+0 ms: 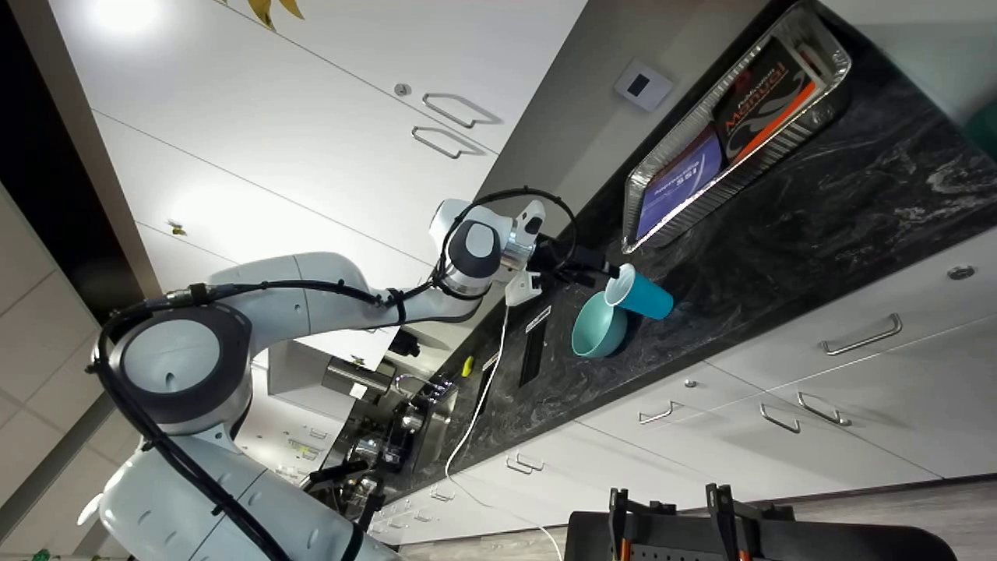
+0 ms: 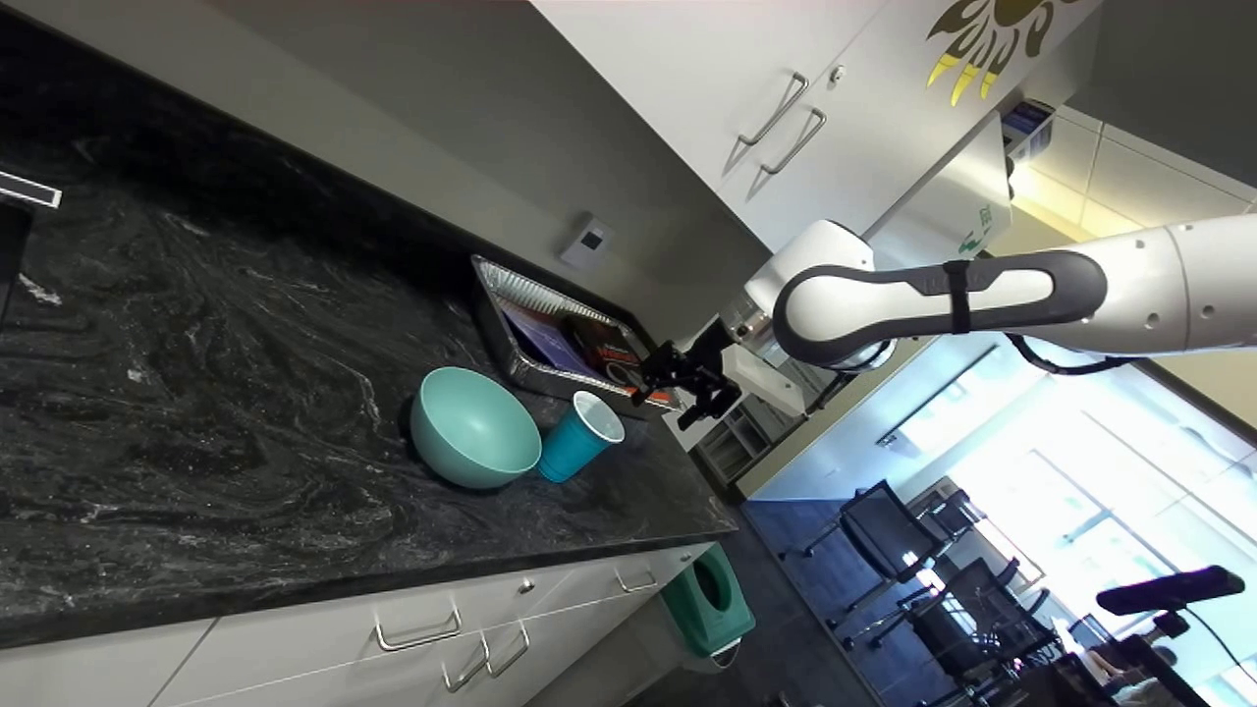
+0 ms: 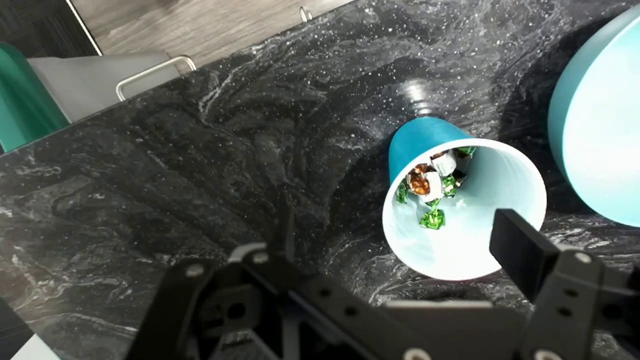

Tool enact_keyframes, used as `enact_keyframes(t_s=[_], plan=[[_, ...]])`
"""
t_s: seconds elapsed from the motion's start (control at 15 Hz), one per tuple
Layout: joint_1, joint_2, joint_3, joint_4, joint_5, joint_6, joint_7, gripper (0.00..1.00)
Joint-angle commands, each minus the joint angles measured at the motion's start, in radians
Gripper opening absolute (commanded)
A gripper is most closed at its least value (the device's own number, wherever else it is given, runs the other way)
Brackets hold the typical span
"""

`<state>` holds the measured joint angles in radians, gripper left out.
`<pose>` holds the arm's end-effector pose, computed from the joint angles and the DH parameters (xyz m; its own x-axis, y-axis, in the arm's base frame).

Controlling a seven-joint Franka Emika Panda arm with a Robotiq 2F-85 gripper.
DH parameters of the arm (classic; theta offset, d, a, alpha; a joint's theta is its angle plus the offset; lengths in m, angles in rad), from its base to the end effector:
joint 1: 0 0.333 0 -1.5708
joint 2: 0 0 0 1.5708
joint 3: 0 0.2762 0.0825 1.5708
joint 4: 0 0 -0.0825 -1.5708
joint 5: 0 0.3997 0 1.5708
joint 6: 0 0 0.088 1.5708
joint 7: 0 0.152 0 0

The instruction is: Pour the candy out of the light blue cup and into the green bowl

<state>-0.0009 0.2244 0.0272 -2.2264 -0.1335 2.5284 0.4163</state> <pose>0.5596 0.0132 0.1838 0.9556 -0.2774 0.0992 -0.2826 -0.9583 0.0423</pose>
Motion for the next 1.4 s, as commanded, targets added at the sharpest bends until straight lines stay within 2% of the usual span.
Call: enact_keyframes(t_s=[0.0, 0.33, 0.93, 1.0, 1.07, 1.13, 1.33], plan=[[0.023, 0.078, -0.032, 0.068, 0.025, 0.01, -0.021, 1.0], [0.025, 0.152, -0.05, 0.12, 0.049, 0.0, -0.033, 1.0], [0.014, 0.261, -0.052, 0.194, 0.168, -0.008, -0.091, 1.0], [0.015, 0.267, -0.053, 0.197, 0.173, -0.005, -0.09, 0.75], [0.015, 0.274, -0.054, 0.199, 0.176, -0.004, -0.09, 0.74], [0.017, 0.279, -0.055, 0.202, 0.178, -0.005, -0.088, 0.68], [0.02, 0.287, -0.061, 0.211, 0.177, -0.01, -0.083, 0.43]])
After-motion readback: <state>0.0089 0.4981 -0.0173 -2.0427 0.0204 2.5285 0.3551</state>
